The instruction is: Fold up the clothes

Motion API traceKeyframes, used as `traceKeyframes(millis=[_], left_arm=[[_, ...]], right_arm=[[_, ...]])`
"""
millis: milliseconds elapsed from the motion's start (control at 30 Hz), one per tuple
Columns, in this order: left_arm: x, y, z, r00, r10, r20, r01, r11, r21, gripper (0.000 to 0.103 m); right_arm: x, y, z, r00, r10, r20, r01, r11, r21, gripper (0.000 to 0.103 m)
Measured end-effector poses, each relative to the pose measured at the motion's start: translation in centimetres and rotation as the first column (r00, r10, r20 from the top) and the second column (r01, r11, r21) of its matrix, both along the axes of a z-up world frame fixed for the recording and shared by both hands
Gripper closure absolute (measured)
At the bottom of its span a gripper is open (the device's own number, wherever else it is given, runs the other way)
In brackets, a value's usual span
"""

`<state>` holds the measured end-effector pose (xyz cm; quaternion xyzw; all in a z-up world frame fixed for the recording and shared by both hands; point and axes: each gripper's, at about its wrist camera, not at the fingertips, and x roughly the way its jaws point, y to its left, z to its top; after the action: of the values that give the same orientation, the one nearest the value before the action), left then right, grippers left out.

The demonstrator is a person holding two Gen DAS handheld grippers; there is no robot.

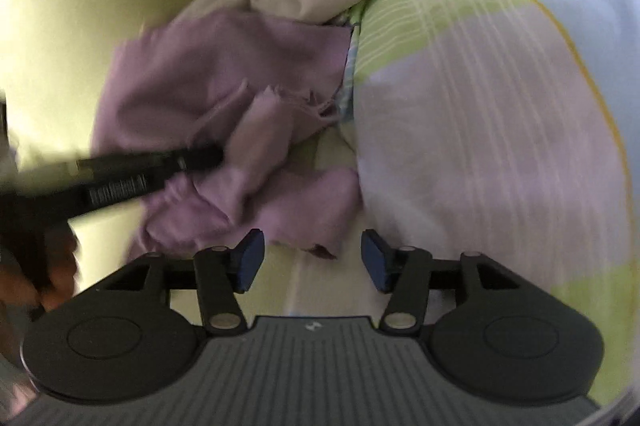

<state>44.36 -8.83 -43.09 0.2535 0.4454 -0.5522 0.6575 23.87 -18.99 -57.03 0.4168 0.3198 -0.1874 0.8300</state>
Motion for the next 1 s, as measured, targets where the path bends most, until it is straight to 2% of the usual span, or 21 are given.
traceKeyframes(millis=[33,67,100,133,200,267,333,433,600,733,800,867,933,1000], left_arm=[[-0.1,-0.1,-0.3,1.0,-0.017,0.006,0.017,1.0,0.01,0.093],[-0.3,-0.1,-0.6,0.999,-0.032,0.019,0.032,0.999,0.023,0.094],[-0.6,-0.2,-0.7,0.999,-0.042,0.033,0.041,0.999,0.03,0.098],[-1.0,-0.5,-0.9,0.997,-0.053,0.052,0.051,0.998,0.035,0.099],[-1.5,-0.7,-0.3,0.996,-0.047,0.081,0.045,0.999,0.025,0.101],[-1.1,0.5,1.7,0.998,0.034,0.046,-0.032,0.999,-0.036,0.101],[-0.5,1.6,3.8,0.994,0.113,-0.001,-0.113,0.99,-0.087,0.101],[0.1,3.4,8.7,0.97,0.237,-0.056,-0.243,0.954,-0.176,0.101],[-1.2,4.1,17.3,0.936,0.342,-0.087,-0.352,0.889,-0.294,0.101],[-4.7,1.8,23.5,0.931,0.349,-0.104,-0.361,0.849,-0.386,0.101],[-7.4,0.2,26.3,0.923,0.359,-0.136,-0.381,0.815,-0.437,0.101],[-11.4,-1.3,28.6,0.912,0.372,-0.174,-0.408,0.772,-0.487,0.101],[-15.6,-2.4,29.8,0.895,0.384,-0.23,-0.446,0.734,-0.512,0.101],[-18.7,-3.4,29.4,0.878,0.39,-0.277,-0.479,0.719,-0.504,0.101]], right_arm=[[0.0,0.0,-0.1,1.0,-0.018,0.006,0.018,1.0,0.01,0.056],[0.1,0.0,-0.2,0.999,-0.036,0.011,0.036,0.999,0.021,0.068],[0.1,0.0,-0.4,0.998,-0.054,0.016,0.054,0.998,0.031,0.092],[0.2,0.0,-0.5,0.997,-0.072,0.021,0.072,0.997,0.042,0.097],[0.2,0.1,-0.7,0.994,-0.109,0.03,0.107,0.992,0.063,0.099],[0.1,0.0,-0.6,0.989,-0.139,0.046,0.135,0.988,0.079,0.1],[-0.8,-0.2,0.7,0.985,-0.144,0.091,0.138,0.988,0.07,0.1],[-2.9,-0.9,4.2,0.972,-0.165,0.168,0.161,0.986,0.04,0.1],[-7.9,-3.8,11.2,0.933,-0.22,0.285,0.233,0.972,-0.013,0.101],[-14.1,-7.8,17.8,0.894,-0.269,0.358,0.324,0.941,-0.101,0.101],[-17.9,-9.9,20.4,0.875,-0.296,0.383,0.371,0.918,-0.137,0.101],[-22.9,-12.5,23.7,0.849,-0.331,0.413,0.435,0.88,-0.19,0.101],[-28.3,-14.9,26.8,0.825,-0.36,0.436,0.496,0.831,-0.252,0.101],[-32.5,-16.6,28.9,0.81,-0.379,0.448,0.534,0.792,-0.296,0.101]])
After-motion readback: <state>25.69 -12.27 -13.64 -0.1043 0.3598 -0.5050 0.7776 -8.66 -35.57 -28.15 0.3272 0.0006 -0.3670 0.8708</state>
